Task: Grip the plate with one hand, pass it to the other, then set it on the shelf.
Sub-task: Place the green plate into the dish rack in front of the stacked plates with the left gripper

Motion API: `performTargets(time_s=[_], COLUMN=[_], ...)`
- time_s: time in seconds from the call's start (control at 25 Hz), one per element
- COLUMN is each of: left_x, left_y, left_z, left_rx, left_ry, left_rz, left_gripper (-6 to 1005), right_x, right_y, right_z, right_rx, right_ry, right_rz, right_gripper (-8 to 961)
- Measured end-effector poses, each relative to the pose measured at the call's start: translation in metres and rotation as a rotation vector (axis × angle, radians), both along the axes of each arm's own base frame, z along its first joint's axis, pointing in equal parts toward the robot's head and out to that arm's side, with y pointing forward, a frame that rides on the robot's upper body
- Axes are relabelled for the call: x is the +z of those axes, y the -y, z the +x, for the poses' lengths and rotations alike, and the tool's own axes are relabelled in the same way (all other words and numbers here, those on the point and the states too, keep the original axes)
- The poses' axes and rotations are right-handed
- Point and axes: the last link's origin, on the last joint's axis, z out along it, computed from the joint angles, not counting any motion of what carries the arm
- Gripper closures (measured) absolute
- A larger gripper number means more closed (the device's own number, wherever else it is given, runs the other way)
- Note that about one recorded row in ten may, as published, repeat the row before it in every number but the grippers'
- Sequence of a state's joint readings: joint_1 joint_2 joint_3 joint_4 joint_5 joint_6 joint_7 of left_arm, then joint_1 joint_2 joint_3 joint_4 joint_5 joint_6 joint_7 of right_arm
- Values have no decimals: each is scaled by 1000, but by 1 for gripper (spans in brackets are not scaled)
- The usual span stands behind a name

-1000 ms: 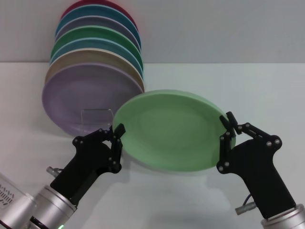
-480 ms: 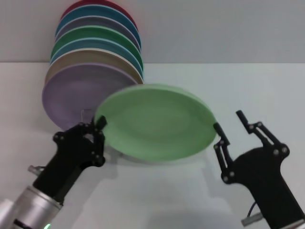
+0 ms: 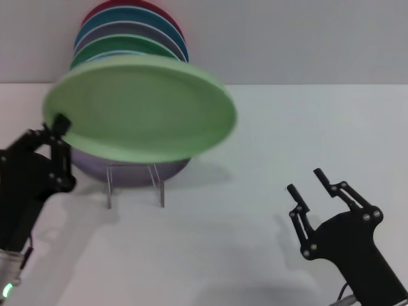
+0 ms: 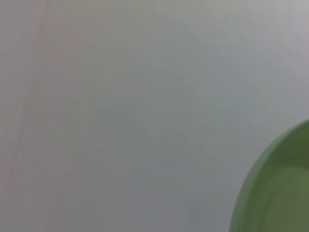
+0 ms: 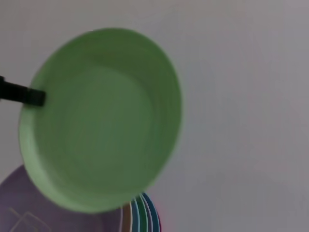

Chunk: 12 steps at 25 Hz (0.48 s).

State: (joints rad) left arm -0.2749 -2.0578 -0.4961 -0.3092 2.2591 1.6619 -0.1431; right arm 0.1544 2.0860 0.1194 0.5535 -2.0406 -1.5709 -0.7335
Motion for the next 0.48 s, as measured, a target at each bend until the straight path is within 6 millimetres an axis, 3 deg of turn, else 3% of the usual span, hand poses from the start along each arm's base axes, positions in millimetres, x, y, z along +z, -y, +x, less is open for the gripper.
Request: performTargets(time_s=[0.48], left_x=[18], left_y=[-17], left_z=[-18], left_rx=[30], left_ry=[-125], left_rz=[54], left_gripper=[955], right_x=[5], right_y=[-12], right_z=[10], right_rx=[-25], right_ry=[27], right_rz=[21], right_gripper=[589])
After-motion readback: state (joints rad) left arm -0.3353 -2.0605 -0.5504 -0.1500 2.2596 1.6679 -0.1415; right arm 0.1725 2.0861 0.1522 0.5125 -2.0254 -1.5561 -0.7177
